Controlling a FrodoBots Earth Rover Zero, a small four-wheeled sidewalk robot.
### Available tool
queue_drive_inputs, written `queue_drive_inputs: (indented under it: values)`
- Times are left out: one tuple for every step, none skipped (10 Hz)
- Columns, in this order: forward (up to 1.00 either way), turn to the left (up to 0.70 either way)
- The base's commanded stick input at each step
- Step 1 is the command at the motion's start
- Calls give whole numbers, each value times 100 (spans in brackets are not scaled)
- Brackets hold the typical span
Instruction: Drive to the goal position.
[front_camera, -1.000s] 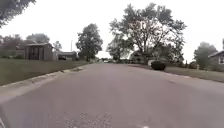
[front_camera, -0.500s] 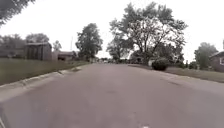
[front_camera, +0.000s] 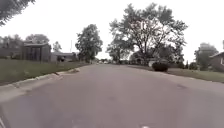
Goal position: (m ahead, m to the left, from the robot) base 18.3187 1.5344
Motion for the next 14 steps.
queue_drive_inputs:
  values:
    - [70, 0]
    - [70, 0]
    - [70, 0]
    - [70, 0]
    - [70, 0]
    - [70, 0]
    - [70, 0]
    - [70, 0]
    - [70, 0]
    - [70, 0]
    - [70, 0]
    - [70, 0]
    - [70, 0]
    - [70, 0]
